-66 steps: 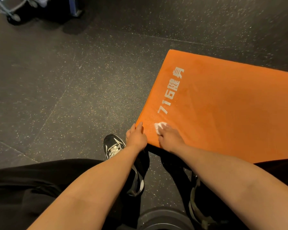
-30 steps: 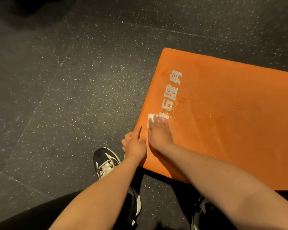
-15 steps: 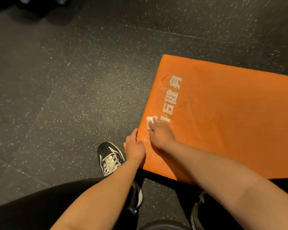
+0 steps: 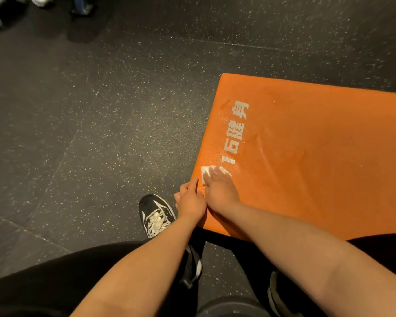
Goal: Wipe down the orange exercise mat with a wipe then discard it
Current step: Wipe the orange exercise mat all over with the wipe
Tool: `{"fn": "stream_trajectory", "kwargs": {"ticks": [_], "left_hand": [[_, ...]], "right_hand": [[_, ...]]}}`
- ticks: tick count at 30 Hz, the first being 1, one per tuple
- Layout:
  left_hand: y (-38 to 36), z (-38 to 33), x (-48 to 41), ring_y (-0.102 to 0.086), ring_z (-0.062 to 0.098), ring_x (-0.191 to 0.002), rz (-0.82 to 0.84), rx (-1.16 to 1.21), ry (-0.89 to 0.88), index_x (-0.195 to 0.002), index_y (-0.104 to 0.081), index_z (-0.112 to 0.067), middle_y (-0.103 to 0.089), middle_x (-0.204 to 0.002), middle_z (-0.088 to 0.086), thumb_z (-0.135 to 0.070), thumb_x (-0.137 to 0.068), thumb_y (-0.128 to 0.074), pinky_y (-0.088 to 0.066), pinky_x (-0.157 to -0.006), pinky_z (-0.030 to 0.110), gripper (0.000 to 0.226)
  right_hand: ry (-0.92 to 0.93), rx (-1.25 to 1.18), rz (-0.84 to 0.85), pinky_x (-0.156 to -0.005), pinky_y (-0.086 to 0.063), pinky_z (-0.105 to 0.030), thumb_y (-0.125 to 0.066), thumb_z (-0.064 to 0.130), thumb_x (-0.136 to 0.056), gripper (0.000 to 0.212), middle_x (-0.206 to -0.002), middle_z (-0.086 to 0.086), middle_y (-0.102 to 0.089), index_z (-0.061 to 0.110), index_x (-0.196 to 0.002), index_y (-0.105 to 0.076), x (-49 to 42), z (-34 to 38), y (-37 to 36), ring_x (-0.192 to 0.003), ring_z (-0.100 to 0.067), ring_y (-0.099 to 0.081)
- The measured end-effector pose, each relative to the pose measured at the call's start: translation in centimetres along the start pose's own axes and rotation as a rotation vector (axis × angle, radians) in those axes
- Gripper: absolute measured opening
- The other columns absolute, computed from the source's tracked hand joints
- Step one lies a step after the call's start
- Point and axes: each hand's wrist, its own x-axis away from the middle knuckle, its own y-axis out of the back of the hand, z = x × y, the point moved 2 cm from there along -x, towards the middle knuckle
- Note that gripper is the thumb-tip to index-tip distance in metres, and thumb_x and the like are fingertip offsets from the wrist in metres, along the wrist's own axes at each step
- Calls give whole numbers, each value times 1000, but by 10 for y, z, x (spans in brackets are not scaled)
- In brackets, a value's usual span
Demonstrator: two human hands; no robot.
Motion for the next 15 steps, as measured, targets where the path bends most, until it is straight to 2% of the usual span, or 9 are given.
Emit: {"fn": "stream_trajectory", "kwargs": {"ticks": [3,5,7,9,11,13,15], "left_hand": [[2,1,0,-30,26,-135,35,-20,-25,-154,-31,-38,-35,-155,3,-21,-101,-39,-20,-105,24,56],[2,-2,5,-26,32,-140,60,-92,-16,-154,-29,-38,-25,-162,5,-22,-101,-38,-21,-115,34,57],[4,-10,11,-20,36,-144,88,-174,6,-156,-25,-39,-14,-166,8,-26,-102,-37,-21,-119,45,56],[7,-15,15,-19,37,-145,93,-225,13,-156,-22,-40,-10,-166,9,-30,-103,-37,-20,-119,47,56],[7,-19,17,-18,37,-145,92,-239,10,-156,-21,-42,-9,-166,10,-34,-102,-37,-18,-119,48,56],[5,-20,18,-16,37,-145,89,-226,12,-155,-24,-43,-8,-166,10,-37,-102,-39,-17,-120,48,56],[4,-19,20,-15,37,-145,76,-190,14,-153,-27,-46,-9,-166,8,-39,-100,-41,-17,-120,48,55]], "right_hand": [[141,33,38,-124,4,-44,-34,21,-106,56,-169,-2,-16,24,-161,-24,9,0,-3,-156,-20,-7],[143,84,42,-124,3,-47,-35,20,-105,56,-169,1,-16,27,-160,-25,6,-15,5,-156,-19,-6],[-10,89,36,-124,1,-49,-37,19,-103,59,-170,1,-11,25,-161,-24,-1,-36,17,-157,-20,-1],[-207,50,47,-126,-1,-49,-36,19,-103,62,-171,1,-4,23,-162,-18,-3,-50,25,-157,-21,3],[-279,22,50,-126,-3,-48,-36,20,-102,64,-171,-1,-1,21,-162,-14,0,-46,25,-157,-22,5],[-180,-18,62,-126,-6,-45,-38,20,-102,62,-170,-5,-5,19,-162,-20,7,-29,23,-157,-23,0],[10,-23,82,-126,-6,-42,-39,23,-104,59,-170,-7,-10,19,-161,-25,18,-13,17,-157,-23,-5]]}}
